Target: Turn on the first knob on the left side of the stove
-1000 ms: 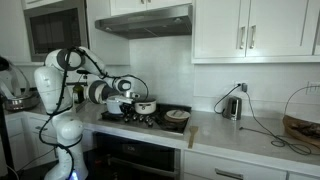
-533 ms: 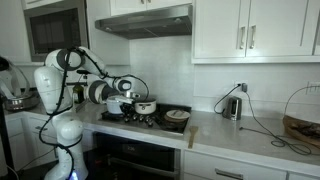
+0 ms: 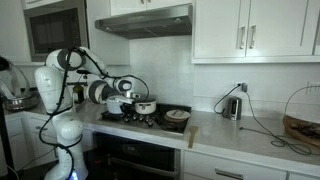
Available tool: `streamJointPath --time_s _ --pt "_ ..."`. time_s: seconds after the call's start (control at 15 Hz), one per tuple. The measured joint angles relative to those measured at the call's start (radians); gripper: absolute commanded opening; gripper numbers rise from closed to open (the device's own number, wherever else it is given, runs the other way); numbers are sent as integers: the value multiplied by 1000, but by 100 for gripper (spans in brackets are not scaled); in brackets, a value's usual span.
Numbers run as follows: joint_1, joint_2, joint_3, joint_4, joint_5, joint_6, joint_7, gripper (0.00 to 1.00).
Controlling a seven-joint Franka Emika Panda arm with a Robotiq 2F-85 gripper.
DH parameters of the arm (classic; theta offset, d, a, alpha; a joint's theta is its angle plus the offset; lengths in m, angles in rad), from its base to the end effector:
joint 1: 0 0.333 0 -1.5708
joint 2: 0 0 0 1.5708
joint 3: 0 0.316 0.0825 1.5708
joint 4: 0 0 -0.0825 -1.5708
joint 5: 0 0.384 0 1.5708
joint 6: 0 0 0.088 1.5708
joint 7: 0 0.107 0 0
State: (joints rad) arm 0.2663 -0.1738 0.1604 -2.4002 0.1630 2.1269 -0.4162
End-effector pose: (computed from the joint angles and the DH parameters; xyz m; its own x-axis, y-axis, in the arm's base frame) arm 0.4146 0.1964 0.3738 0.7308 0.6804 -0.0548 0.6698 -0.7302 -0.1348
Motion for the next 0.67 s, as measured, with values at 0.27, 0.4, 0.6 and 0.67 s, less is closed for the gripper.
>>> streamJointPath --time_s 0.27,0.4,0.6,0.67 --pt "0 9 0 9 0 -10 0 5" --pt "-1 14 0 16 0 -18 0 5" --pt "-1 25 1 30 -6 -34 8 5" --pt "-1 28 3 34 -12 -38 10 5"
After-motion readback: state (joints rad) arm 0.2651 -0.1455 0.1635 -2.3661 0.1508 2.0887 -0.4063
